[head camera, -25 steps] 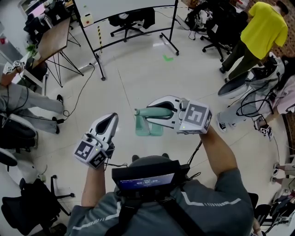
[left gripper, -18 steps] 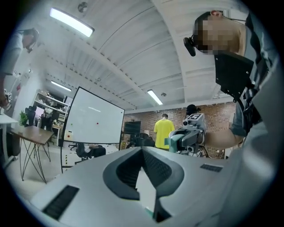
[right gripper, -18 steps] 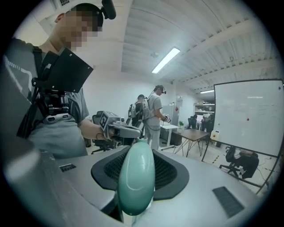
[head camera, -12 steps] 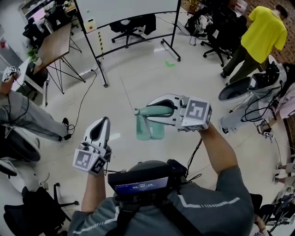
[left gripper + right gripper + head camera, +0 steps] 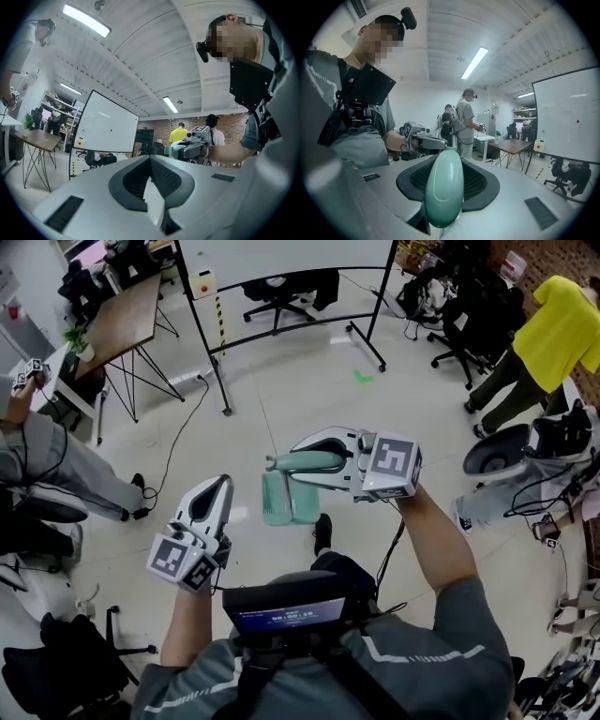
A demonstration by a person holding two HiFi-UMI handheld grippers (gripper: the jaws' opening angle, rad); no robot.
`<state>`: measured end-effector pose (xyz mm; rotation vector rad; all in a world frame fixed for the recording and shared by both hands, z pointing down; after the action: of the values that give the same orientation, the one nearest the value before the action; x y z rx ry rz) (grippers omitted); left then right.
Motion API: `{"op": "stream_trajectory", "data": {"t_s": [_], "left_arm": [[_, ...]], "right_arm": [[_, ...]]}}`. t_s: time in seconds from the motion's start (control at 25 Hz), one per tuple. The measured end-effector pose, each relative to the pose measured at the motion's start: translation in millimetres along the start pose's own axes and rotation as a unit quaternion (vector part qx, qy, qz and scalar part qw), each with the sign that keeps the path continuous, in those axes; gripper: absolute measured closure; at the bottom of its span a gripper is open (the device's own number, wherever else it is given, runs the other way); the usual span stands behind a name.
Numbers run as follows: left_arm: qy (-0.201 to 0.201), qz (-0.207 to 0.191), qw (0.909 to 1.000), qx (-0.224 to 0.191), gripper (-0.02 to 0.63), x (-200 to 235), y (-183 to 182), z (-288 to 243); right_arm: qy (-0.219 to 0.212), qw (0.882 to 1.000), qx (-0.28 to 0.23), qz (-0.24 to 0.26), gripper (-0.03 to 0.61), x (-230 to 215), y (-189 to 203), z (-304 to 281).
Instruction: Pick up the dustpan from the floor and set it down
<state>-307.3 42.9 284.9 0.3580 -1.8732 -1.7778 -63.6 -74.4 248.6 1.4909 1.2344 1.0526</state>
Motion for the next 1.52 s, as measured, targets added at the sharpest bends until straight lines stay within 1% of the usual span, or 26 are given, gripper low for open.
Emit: {"op": "stream_trajectory", "data": {"t_s": [0.16, 0.24, 0.36, 0.48, 0.56, 0.64, 0.8, 0.92, 1.0, 1.08, 1.16, 1.28, 1.36, 1.52], "left_arm": [[-0.037, -0.002, 0.9993, -0.006, 0.600, 30, 0, -43], [-0.062, -0.001, 0.9980, -0.004, 0.600, 49, -5, -68], [-0.113, -0.004, 0.9935, -0.010, 0.600, 81, -20, -103], [-0.158, -0.002, 0.9872, -0.021, 0.600, 103, -24, -139], [-0.175, -0.002, 0.9843, -0.022, 0.600, 115, -25, -157], [-0.185, 0.004, 0.9824, -0.022, 0.600, 135, -27, -166], [-0.185, 0.030, 0.9820, -0.024, 0.600, 198, -25, -166], [-0.166, 0.039, 0.9851, -0.021, 0.600, 231, -23, -169], [-0.151, 0.028, 0.9881, -0.009, 0.600, 242, -26, -167], [-0.151, 0.027, 0.9882, 0.001, 0.600, 251, -27, -166], [-0.144, 0.036, 0.9889, -0.003, 0.600, 260, -28, -168], [-0.127, 0.033, 0.9914, -0.006, 0.600, 273, -30, -179], [-0.123, 0.039, 0.9916, -0.006, 0.600, 278, -21, -187], [-0.120, 0.048, 0.9916, 0.004, 0.600, 290, 9, -195]], "right_arm": [[-0.030, 0.999, -0.005, 0.021, 0.422, -53, 9, -7], [-0.049, 0.998, -0.005, 0.026, 0.422, -88, 11, -11], [-0.087, 0.995, 0.007, 0.053, 0.422, -147, 12, -22], [-0.119, 0.990, 0.014, 0.074, 0.422, -195, 21, -29], [-0.130, 0.989, 0.012, 0.074, 0.423, -221, 29, -34], [-0.130, 0.989, 0.014, 0.074, 0.423, -247, 31, -48], [-0.128, 0.989, 0.025, 0.073, 0.423, -294, 31, -91], [-0.108, 0.991, 0.030, 0.069, 0.422, -316, 31, -103], [-0.094, 0.993, 0.028, 0.063, 0.423, -318, 30, -105], [-0.088, 0.994, 0.029, 0.060, 0.423, -320, 28, -105], [-0.084, 0.994, 0.027, 0.058, 0.422, -325, 25, -106], [-0.078, 0.995, 0.027, 0.051, 0.422, -337, 28, -111], [-0.077, 0.995, 0.034, 0.046, 0.422, -342, 39, -112], [-0.078, 0.994, 0.054, 0.047, 0.422, -345, 73, -122]]}}
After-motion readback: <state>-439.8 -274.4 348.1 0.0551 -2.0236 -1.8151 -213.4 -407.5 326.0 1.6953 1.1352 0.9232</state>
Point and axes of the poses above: the fingertips, and each gripper's own axes: z backward along the fingers, x to its left, y out of its underside, the point moved 10 cm from there along z, backward along the fingers, and after that the axes turned 2 degrees about z, right-handed, at the moved point
